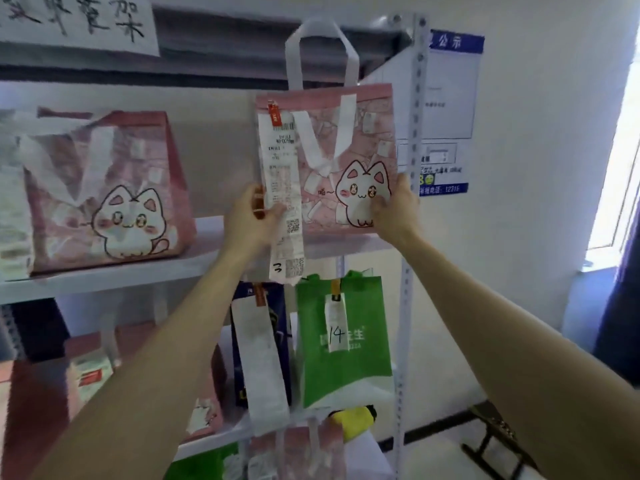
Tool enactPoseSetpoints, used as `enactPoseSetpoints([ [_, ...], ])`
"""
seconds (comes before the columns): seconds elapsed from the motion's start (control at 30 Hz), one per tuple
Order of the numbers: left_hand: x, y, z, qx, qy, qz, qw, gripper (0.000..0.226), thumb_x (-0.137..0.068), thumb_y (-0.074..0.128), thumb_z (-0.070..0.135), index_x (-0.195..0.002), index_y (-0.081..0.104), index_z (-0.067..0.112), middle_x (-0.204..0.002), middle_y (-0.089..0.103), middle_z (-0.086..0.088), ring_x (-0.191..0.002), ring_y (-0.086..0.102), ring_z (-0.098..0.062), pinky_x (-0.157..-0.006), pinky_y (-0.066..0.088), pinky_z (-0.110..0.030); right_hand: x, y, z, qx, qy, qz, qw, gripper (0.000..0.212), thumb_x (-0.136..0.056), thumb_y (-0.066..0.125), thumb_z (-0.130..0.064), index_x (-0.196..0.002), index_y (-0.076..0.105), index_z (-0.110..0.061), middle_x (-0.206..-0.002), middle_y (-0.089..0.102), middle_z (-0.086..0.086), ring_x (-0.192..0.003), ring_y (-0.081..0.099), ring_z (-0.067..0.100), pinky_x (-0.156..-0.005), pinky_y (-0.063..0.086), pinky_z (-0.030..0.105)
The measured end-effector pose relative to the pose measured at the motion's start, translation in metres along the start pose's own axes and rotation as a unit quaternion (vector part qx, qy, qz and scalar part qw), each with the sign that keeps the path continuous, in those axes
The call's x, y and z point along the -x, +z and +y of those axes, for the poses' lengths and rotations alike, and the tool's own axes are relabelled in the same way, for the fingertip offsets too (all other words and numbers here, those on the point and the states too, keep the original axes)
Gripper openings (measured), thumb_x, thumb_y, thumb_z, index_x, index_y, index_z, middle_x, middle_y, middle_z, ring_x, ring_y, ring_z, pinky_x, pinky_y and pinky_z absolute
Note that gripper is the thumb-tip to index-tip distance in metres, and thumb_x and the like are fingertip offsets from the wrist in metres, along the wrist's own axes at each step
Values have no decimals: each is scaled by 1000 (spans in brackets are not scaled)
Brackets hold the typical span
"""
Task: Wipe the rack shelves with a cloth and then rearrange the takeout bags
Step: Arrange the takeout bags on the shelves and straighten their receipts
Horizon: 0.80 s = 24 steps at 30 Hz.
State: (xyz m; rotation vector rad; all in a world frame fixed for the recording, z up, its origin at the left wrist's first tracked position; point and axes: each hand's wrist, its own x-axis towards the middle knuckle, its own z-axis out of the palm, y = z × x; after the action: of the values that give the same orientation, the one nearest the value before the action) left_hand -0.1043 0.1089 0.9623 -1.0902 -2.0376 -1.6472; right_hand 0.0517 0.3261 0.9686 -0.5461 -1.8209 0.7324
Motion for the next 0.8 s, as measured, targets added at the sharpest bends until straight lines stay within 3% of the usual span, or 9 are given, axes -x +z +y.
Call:
enactPoseSetpoints([
  [0.07, -6, 14, -10, -37, -5, -20, 999, 34, -100, 76, 28, -132, 61, 28, -109, 66, 28, -90, 63, 11, -83, 51, -19, -10, 8, 18, 28, 34, -39, 998, 33, -103, 53, -8, -135, 45, -12, -125, 60, 9, -113, 58, 31, -91, 54, 44],
  [0.13, -5, 23, -20, -64, -6, -32, 997, 36, -101, 75, 30, -134, 61, 26, -124, 71, 16, -99, 65, -2, -83, 52, -22, -10, 13, 36, 52, 51, -73, 995, 30, -107, 51, -16, -136, 44, -11, -119, 60, 7, -114, 62, 35, -83, 54, 44],
  [0.2, -3, 24, -25, -70, -7, -33, 997, 35, -101, 75, 33, -133, 60, 26, -130, 74, 8, -101, 66, -6, -79, 54, -21, -9, 13, 46, 51, 52, -86, 994, 27, -107, 50, -19, -133, 44, -11, -113, 60, 5, -108, 65, 37, -79, 56, 45],
  [0.3, -1, 16, -20, -59, -26, -32, 997, 41, -100, 76, 34, -135, 60, 21, -130, 75, 4, -102, 69, -9, -88, 63, -34, -3, 7, 38, 45, 54, -84, 994, 31, -104, 54, -17, -133, 46, -9, -118, 62, 8, -111, 64, 36, -86, 56, 48],
  [0.4, 13, -1, -11, -49, -33, -18, 998, 39, -100, 77, 35, -131, 60, 20, -123, 73, 8, -104, 70, -9, -92, 62, -34, 15, 0, 16, 32, -4, 30, 999, 40, -104, 58, -23, -139, 47, -8, -133, 59, 11, -122, 58, 31, -101, 53, 45],
  [0.47, 26, -22, -9, -39, -26, 12, 999, 28, -102, 75, 34, -124, 60, 27, -117, 72, 13, -106, 71, -10, -98, 61, -37, 34, 1, -11, 14, -91, 130, 987, 42, -104, 57, -27, -140, 48, -8, -135, 58, 8, -122, 56, 23, -102, 50, 36],
  [0.53, 43, -50, -12, -33, -4, 69, 997, 17, -103, 73, 30, -116, 62, 34, -110, 71, 16, -103, 72, -7, -96, 62, -35, 54, 14, -44, -43, -176, 152, 972, 34, -104, 55, -27, -134, 52, -10, -126, 60, 3, -113, 55, 10, -97, 48, 26],
  [0.67, 74, -127, -19, -139, 88, 277, 947, 10, -104, 67, 22, -100, 67, 31, -85, 71, 22, -81, 68, 4, -78, 55, -14, 101, 70, -105, -131, -239, -48, 961, 27, -103, 60, -27, -128, 55, -18, -118, 61, -6, -101, 62, 9, -88, 58, 33],
  [0.8, 81, -207, -41, -174, 55, 377, 908, 12, -98, 62, 21, -106, 68, 15, -103, 71, -1, -94, 67, -20, -87, 57, -39, 129, 136, -148, -98, -158, -236, 954, 66, -99, 69, -48, -149, 44, -14, -142, 58, 8, -125, 59, 26, -103, 53, 47],
])
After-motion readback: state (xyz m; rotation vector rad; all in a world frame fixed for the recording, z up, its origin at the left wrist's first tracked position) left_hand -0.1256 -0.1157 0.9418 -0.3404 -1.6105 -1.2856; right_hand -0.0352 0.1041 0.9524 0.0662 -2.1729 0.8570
